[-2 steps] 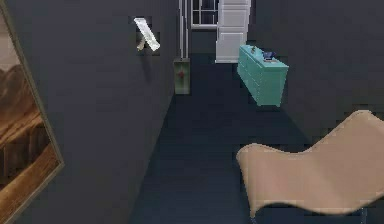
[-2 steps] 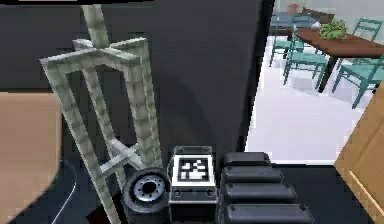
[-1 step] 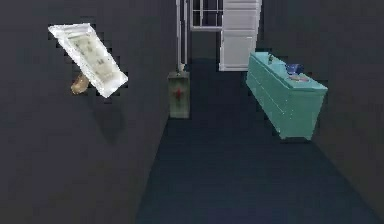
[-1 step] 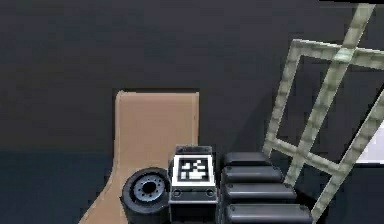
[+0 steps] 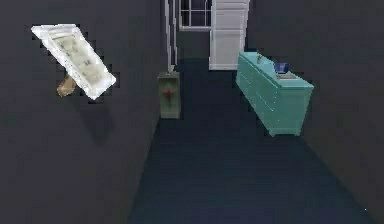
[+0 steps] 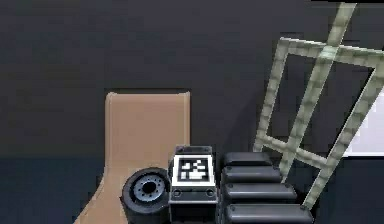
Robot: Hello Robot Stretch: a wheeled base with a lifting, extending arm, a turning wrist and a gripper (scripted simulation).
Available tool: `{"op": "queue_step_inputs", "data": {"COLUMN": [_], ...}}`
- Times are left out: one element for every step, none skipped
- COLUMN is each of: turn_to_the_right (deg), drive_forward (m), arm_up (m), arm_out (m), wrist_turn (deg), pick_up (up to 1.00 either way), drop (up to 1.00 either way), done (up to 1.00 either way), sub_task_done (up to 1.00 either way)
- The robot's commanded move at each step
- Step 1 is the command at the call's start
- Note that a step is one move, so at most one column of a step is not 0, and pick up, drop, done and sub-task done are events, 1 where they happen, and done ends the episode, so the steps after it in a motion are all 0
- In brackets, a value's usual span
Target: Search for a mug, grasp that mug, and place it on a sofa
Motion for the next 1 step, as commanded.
{"op": "queue_step_inputs", "data": {"turn_to_the_right": [0.0], "drive_forward": [1.0], "arm_up": [0.0], "arm_out": [0.0], "wrist_turn": [0.0], "pick_up": [0.0], "drop": [0.0], "done": [0.0], "sub_task_done": [0.0]}}
